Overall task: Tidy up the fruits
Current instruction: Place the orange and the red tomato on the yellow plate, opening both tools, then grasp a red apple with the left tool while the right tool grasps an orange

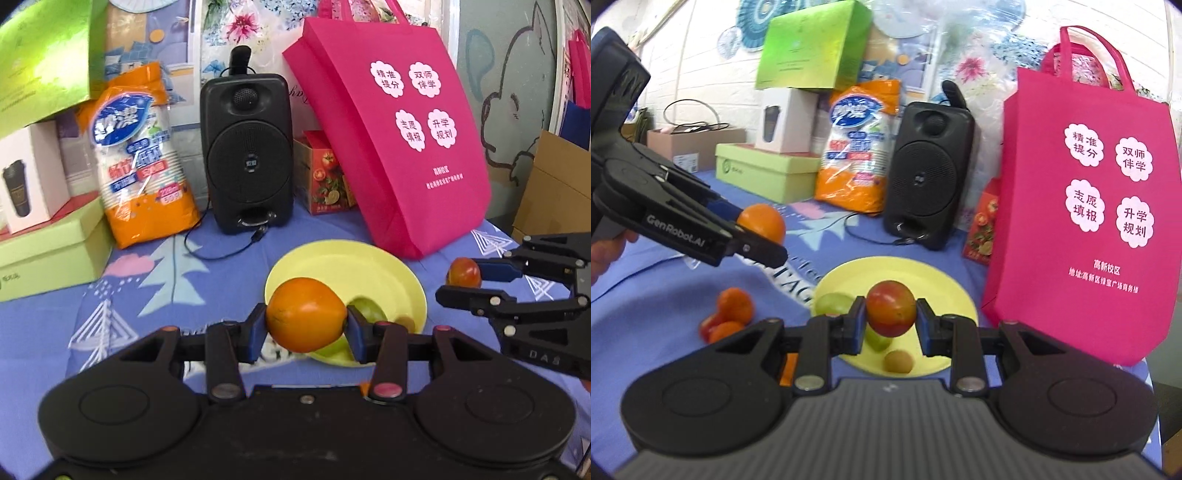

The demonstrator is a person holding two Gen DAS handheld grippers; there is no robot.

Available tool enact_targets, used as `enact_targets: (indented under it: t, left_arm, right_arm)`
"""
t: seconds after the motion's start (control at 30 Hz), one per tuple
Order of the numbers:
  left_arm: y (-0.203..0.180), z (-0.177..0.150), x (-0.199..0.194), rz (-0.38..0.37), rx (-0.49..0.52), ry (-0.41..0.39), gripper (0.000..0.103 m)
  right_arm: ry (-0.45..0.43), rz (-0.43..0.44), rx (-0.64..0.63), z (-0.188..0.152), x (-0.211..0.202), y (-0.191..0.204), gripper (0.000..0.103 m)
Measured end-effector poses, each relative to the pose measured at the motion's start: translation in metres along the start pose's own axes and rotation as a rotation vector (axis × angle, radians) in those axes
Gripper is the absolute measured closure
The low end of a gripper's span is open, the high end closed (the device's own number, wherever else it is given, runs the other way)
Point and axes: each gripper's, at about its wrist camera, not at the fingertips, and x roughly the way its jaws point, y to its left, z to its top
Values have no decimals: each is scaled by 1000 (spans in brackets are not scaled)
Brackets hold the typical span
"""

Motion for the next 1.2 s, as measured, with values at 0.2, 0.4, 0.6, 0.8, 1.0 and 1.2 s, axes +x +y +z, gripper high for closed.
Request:
enact_targets:
  t: [0.2,0.4,0.6,0.8,1.0,1.2]
  left_arm:
    - [6,21,54,-12,-22,72,59]
    - [10,25,106,-5,-61,149,57]
    - [12,21,93,22,-56,103,29]
    - [24,5,40,62,-72,46,29]
    - [33,-29,-28,74,-133,-28,26]
    - [24,-79,-64,149,-118,-38,20]
  right_arm:
    - [27,4,45,4,29,-20,76]
    - [98,-7,87,-7,65,-31,76]
    - [109,-7,82,-16,67,-32,76]
    - [76,-13,73,-14,42,-29,76]
    - [40,-6,74,-19,3,-15,72]
    - [32,55,80,-35,-29,13,71]
